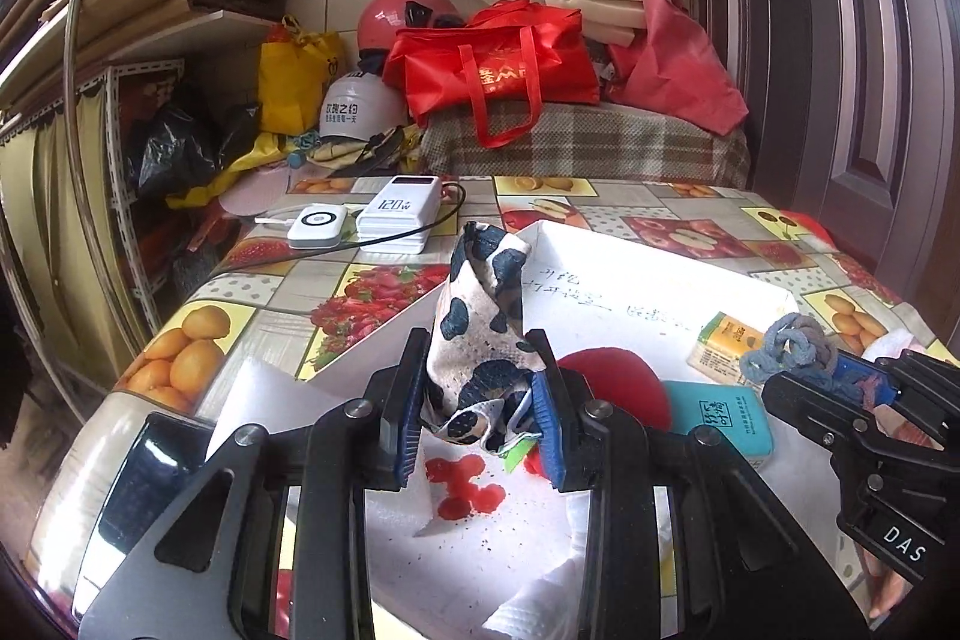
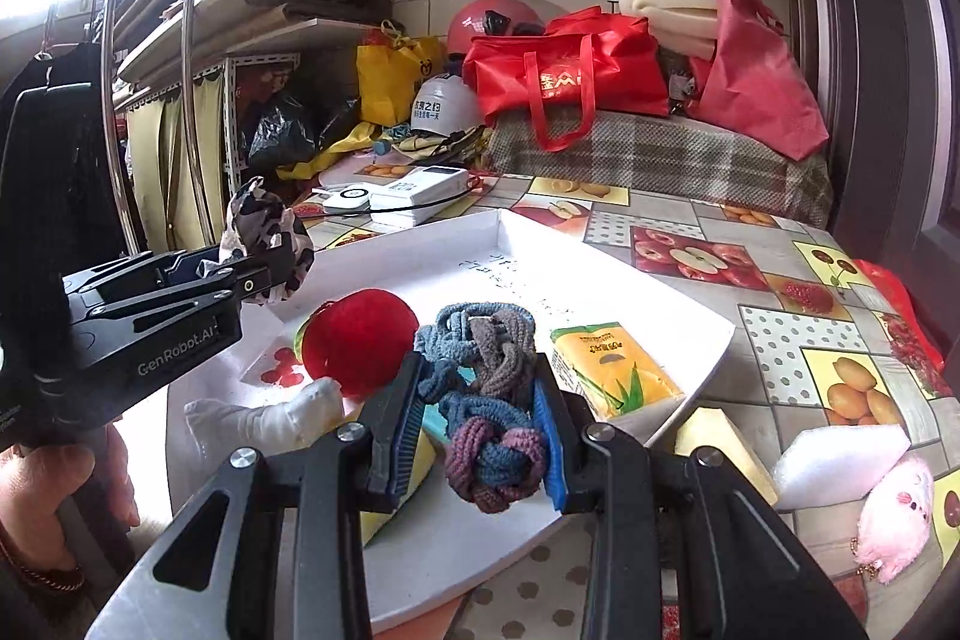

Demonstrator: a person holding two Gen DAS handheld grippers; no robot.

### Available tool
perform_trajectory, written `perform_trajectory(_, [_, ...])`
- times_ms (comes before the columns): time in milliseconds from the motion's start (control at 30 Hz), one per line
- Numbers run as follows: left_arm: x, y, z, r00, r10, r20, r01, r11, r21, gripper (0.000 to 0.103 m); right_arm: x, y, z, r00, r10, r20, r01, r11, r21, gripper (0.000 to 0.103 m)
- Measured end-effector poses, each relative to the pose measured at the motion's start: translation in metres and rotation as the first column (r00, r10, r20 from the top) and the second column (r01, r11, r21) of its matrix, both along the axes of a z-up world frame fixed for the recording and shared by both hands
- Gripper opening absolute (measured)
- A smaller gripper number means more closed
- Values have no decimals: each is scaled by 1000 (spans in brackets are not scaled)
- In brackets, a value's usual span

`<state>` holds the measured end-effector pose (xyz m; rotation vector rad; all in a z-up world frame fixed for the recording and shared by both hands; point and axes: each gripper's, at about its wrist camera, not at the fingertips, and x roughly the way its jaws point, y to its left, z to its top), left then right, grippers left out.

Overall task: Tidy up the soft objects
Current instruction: 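Carry the hair tie and cow-print cloth into the white box, opening both grippers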

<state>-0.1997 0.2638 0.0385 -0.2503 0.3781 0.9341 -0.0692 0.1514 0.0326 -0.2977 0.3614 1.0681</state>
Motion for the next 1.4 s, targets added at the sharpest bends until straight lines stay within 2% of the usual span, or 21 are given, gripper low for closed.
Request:
perform_trajectory(133, [2,18,-1,1000,9,8,-9,999,-33,31,18,15,0,999,-42,-34,42,999,-5,33])
perform_trajectory(367, [-5,37,-5,998,-2,64,10,992,-128,31,24,31,-1,998,-67,-18,66,997,-37,33])
perform_trajectory(467, [-3,35,-4,998,-7,59,15,992,-124,31,24,30,0,998,-63,-16,63,998,-32,33])
perform_trajectory(633, [3,27,-2,1000,-1,21,3,997,-76,33,22,30,1,998,-64,-9,64,997,-32,35])
perform_trajectory(700, [-1,25,-1,999,34,25,-32,998,-56,41,23,31,0,998,-66,-10,66,997,-41,48])
perform_trajectory(733, [-4,24,0,998,53,34,-52,998,-42,44,23,33,0,998,-69,-10,68,997,-48,70])
perform_trajectory(767, [-7,22,1,997,68,45,-67,997,-29,60,23,34,0,998,-70,-8,70,996,-52,92])
perform_trajectory(800, [-10,20,2,995,81,54,-80,997,-15,83,22,34,0,997,-73,-1,73,996,-53,96])
perform_trajectory(867, [-12,16,4,993,105,59,-106,994,13,96,19,34,1,997,-72,18,73,996,-48,97])
perform_trajectory(967, [-13,12,5,991,119,54,-121,992,37,97,16,34,1,997,-72,35,73,996,-46,103])
perform_trajectory(1400, [-14,11,5,990,124,59,-127,991,49,97,16,32,2,996,-79,38,80,996,-33,103])
